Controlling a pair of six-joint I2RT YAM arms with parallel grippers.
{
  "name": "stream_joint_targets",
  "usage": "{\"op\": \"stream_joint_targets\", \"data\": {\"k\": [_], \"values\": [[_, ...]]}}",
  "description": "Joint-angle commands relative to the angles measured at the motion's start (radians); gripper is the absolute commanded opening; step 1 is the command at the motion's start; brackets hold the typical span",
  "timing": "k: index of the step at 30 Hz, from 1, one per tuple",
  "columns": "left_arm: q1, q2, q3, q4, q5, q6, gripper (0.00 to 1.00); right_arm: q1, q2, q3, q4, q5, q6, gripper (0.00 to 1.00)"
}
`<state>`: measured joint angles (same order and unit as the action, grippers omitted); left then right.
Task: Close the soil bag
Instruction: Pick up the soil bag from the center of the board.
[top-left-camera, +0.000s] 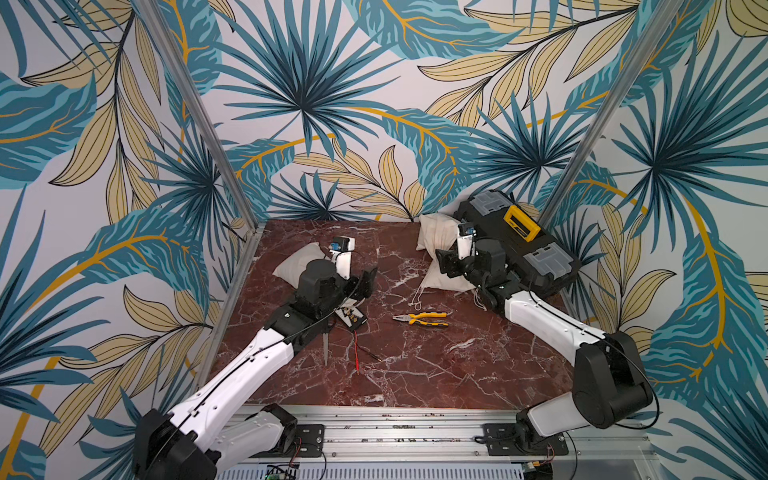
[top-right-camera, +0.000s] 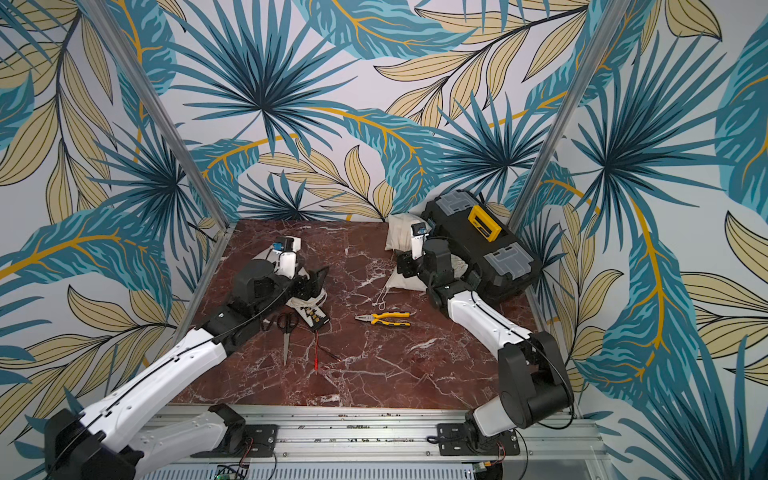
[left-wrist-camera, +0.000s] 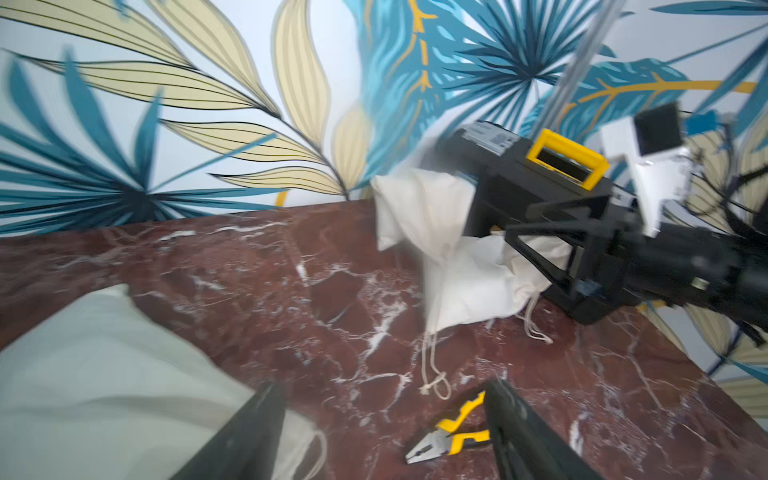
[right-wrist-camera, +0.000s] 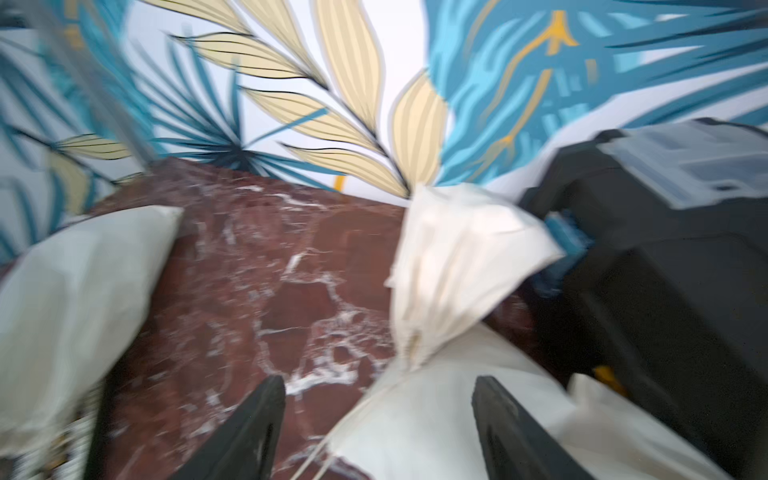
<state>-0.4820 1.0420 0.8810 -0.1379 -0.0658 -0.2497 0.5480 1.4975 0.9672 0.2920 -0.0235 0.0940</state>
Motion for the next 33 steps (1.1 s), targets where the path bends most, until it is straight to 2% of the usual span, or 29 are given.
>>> {"op": "stream_joint_targets", "data": {"k": [1, 7, 14, 23, 26, 30, 33], "values": [[0.073, -0.047, -0.098, -0.130, -0.101, -0.001, 0.82, 0.099, 0.056, -0.078, 0.125, -0.136, 0.111, 0.78], [0.095, -0.063, -0.203, -0.065, -0.068, -0.026, 0.89, 0.260, 0.233, -0.091, 0.391, -0.162, 0.183, 0.81], [0.106, -0.009, -0.233, -0.019, -0.114, -0.031, 0.93, 0.362, 0.452, 0.009, 0.505, -0.144, 0.211, 0.80], [0.138, 0.069, -0.243, 0.017, -0.109, -0.033, 0.93, 0.373, 0.633, 0.145, 0.521, -0.155, 0.235, 0.56], [0.146, 0.097, -0.240, 0.033, -0.097, -0.039, 0.91, 0.373, 0.660, 0.156, 0.514, -0.139, 0.229, 0.44], [0.156, 0.146, -0.231, 0.038, -0.088, -0.053, 0.89, 0.373, 0.642, 0.132, 0.499, -0.138, 0.208, 0.30], [0.166, 0.187, -0.222, 0.036, -0.087, -0.064, 0.83, 0.372, 0.595, 0.084, 0.485, -0.106, 0.165, 0.23]]}}
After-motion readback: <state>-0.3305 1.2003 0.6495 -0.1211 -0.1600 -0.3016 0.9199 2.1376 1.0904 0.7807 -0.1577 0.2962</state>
